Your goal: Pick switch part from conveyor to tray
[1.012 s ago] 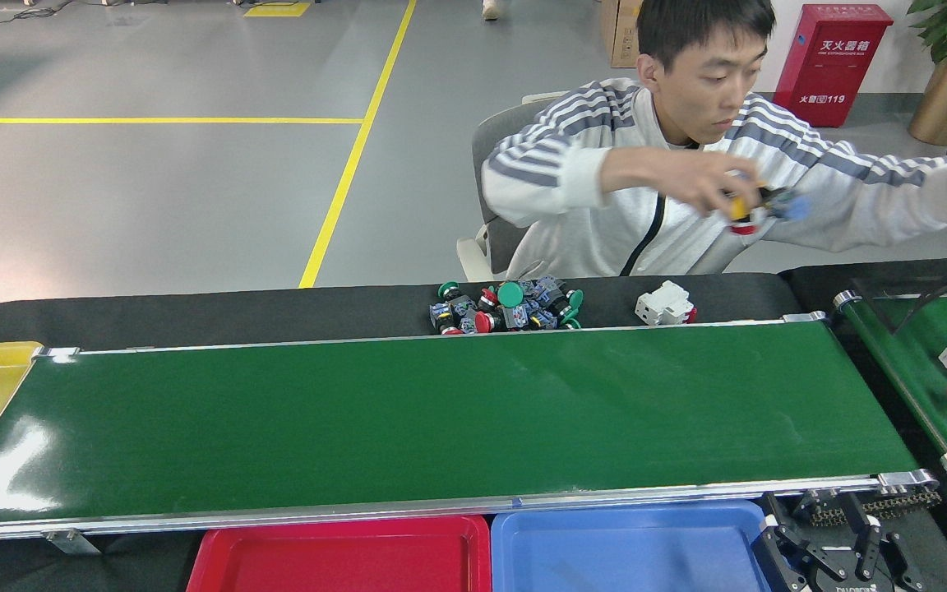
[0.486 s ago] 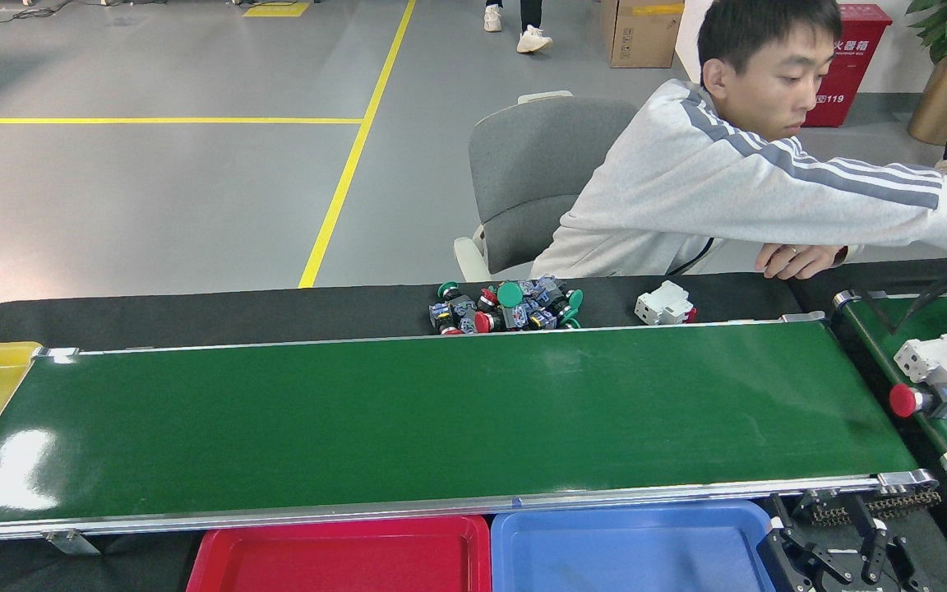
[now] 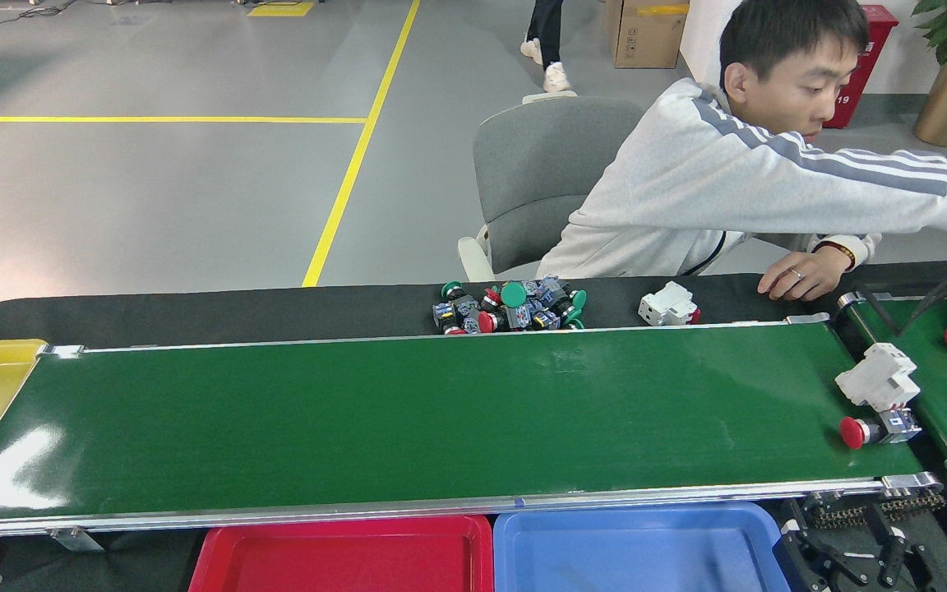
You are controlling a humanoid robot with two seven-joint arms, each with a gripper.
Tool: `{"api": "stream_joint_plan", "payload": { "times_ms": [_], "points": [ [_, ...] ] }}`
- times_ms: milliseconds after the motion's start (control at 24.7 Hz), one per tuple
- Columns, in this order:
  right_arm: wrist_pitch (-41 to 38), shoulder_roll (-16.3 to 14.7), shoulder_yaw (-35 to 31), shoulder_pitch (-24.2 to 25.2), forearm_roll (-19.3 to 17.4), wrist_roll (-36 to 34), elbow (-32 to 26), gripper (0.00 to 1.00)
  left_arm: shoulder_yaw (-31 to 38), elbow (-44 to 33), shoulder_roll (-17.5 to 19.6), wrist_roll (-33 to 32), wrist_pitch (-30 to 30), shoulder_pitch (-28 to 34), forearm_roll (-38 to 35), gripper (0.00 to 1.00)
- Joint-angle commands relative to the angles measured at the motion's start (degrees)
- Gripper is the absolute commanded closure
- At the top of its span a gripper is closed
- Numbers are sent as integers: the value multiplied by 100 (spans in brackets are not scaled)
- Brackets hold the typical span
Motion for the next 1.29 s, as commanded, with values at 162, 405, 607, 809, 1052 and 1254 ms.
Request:
{"api": "stream_joint_plan", "payload": {
  "times_ms": [162,405,607,809,1052,1254],
  "points": [
    [160,-79,-29,-315,-3,389,175,0,-996,-471,905,64,1335,246,1009,0],
    [477,-202,-11,-553,32,644,307,0,-996,-524,870,64,1291,290,965,0],
    [714,-448,42,-1001,67,908,615,0,-1031,-568,870,55,1300,413,561,0],
    [837,-483,393,-1379,94,925,984,0,-1118,-541,747,55,1309,413,499,0],
    [960,-483,560,-1660,94,925,1344,0,-1127,-559,711,55,1309,422,499,0],
    [908,-597,771,-1642,85,925,1362,30,-1127,-550,711,55,1283,387,499,0]
  ]
}}
